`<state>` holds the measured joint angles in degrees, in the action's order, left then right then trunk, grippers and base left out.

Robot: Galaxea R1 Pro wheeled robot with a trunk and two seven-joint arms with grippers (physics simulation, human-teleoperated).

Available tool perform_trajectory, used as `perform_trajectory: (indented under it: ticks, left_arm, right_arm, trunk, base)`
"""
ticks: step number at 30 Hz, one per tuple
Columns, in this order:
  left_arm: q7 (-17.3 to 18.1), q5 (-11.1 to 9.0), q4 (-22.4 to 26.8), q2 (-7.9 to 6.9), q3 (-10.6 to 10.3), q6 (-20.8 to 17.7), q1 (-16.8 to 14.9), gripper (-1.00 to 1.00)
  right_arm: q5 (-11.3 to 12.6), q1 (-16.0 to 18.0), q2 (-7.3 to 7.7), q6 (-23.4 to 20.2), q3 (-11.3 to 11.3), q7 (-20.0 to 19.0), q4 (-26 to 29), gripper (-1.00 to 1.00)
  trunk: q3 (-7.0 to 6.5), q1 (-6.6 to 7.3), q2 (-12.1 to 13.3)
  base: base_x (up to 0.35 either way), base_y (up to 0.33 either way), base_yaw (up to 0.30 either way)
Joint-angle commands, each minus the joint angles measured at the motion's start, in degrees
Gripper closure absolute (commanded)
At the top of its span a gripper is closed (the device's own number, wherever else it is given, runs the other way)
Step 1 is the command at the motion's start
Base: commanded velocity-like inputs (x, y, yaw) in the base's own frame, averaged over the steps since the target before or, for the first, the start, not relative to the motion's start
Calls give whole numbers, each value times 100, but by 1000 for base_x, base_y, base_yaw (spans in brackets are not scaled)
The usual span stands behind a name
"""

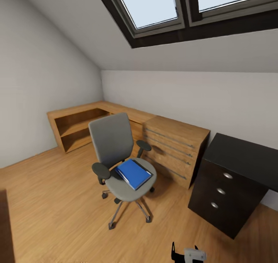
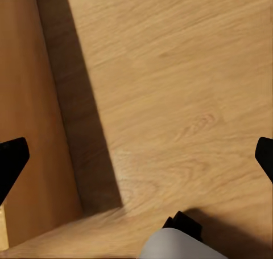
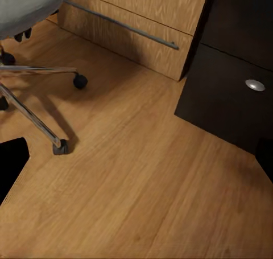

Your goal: In the bedroom, organize the workspace by keeping the computer under the desk, ensuring the monitor is on the desk, placing the keyboard on the desk next to the monitor, placing the mouse on the desk next to the keyboard, moving the folder from the swivel chair onto the desk next to the mouse, stacking the notebook on top of the folder with the pen on top of the notebook, and positioning the swivel chair next to the desk.

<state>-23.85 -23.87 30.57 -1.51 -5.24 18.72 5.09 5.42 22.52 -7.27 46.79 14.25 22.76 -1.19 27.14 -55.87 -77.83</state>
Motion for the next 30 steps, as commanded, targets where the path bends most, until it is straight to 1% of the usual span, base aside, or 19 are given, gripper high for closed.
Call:
perform_trajectory:
  ticks: [1, 12, 30]
  left_arm:
    - [-41, -49, 10, -8, -48, 18, 1, -100]
    - [-41, -47, 10, -7, -52, 18, 1, -100]
    - [-41, -47, 10, -7, -55, 18, 1, -100]
  right_arm:
    - [53, 6, -3, 24, 52, 7, -13, -100]
    - [47, 6, 1, 23, 52, 9, -13, -100]
    - [38, 6, -1, 16, 52, 9, -13, -100]
  trunk:
    - [8, 0, -3]
    - [59, 0, -3]
    - [165, 0, -3]
  base:
    - [0, 0, 276]
    - [0, 0, 249]
    - [3, 0, 222]
